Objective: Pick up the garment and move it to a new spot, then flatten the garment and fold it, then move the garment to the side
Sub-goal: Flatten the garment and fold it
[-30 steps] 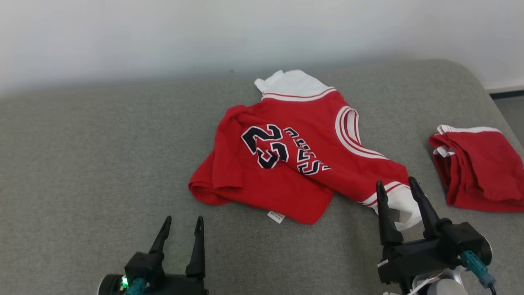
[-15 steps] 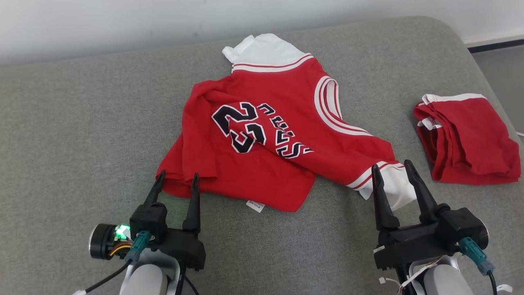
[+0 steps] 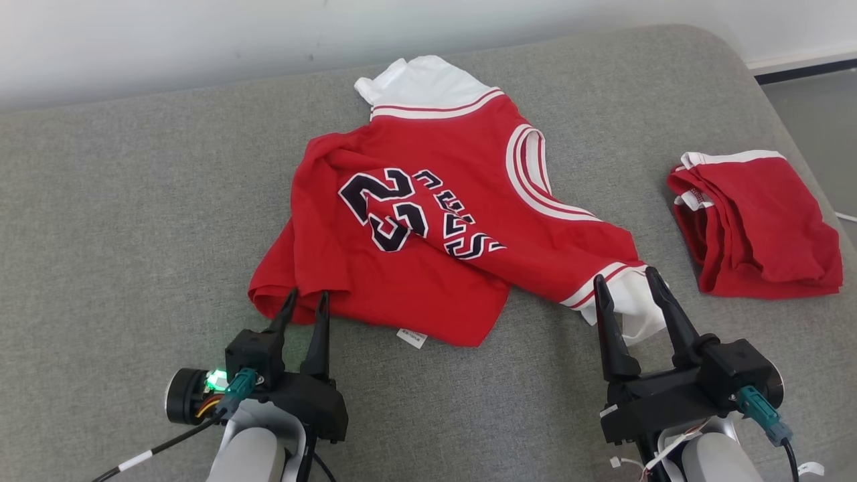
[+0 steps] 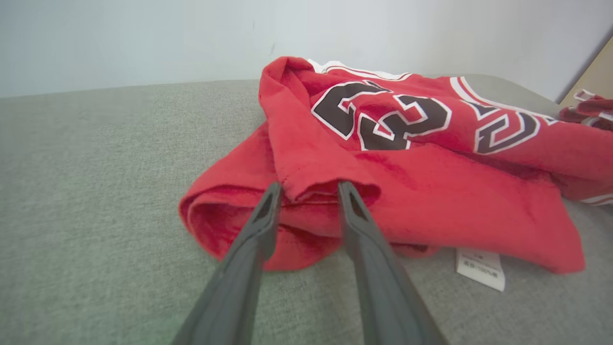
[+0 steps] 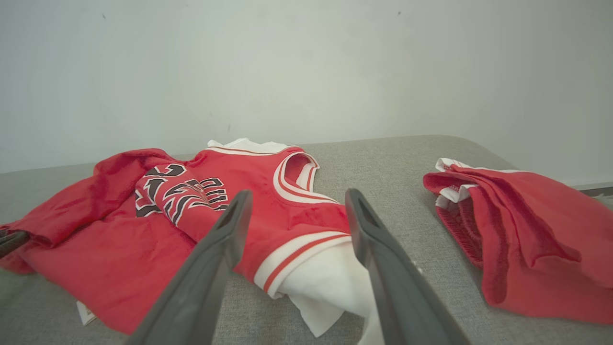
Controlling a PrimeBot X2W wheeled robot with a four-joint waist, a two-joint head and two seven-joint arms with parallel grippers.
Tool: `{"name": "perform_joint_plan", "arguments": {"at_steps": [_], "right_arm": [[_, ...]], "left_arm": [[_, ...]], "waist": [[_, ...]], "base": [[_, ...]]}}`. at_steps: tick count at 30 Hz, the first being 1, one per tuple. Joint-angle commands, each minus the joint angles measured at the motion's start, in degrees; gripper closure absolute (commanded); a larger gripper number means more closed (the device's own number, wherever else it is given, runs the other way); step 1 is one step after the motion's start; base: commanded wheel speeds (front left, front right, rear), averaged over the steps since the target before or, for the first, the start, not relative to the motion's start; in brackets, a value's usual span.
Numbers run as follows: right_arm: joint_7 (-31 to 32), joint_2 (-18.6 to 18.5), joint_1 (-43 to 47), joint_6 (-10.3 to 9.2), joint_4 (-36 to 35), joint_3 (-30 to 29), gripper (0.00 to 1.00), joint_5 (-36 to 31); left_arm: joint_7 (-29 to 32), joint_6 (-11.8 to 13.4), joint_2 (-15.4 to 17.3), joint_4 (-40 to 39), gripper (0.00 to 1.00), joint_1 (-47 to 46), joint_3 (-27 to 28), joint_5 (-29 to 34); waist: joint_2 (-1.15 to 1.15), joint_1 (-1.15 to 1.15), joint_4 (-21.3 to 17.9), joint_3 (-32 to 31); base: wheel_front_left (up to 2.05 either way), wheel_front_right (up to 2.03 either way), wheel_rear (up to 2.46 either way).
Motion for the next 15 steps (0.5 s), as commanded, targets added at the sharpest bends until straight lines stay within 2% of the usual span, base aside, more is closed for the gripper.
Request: {"name": "perform_joint_plan", "arguments": {"at_steps": [1,5,7,8,9,15], "right_arm": [[-0.22,0.22,0.36,-0.15,0.21,0.05,0.00,0.39],[-0.22,0.22,0.34,-0.15,0.49,0.31,0.00,0.38],[-0.22,0.33,0.22,-0.15,0.58,0.52,0.00,0.39],[-0.22,0.34,0.08,-0.15,0.68,0.60,0.00,0.49],[-0.22,0.35,-0.05,-0.15,0.78,0.66,0.00,0.51],[-0.22,0.40,0.02,-0.15,1.37,0.29,0.00,0.83]], "left_arm": [[-0.18,-0.03,0.15,0.15,0.51,-0.60,-0.17,-0.25],[-0.18,0.07,0.14,0.10,0.48,-1.03,-0.49,-0.33],[-0.18,-0.03,0.14,0.68,0.53,-1.08,-0.62,-0.35],[-0.18,-0.35,0.13,1.10,0.66,-1.18,-0.74,-0.53],[-0.18,-0.39,0.13,1.43,0.98,-1.44,-0.86,-0.42],[-0.18,-1.34,0.16,1.98,1.00,-2.79,0.89,-0.23]], "waist": [[-0.01,0.00,0.04,-0.07],[-0.01,0.00,-0.04,-0.14],[-0.01,0.00,-0.16,-0.13],[-0.01,0.00,-0.23,-0.11],[-0.01,0.00,-0.32,-0.11],[-0.01,0.00,-0.53,-0.35]], "base": [[0.00,0.00,0.00],[0.00,0.00,0.00],[0.00,0.00,0.00],[0.00,0.00,0.00],[0.00,0.00,0.00],[0.00,0.00,0.00]]}}
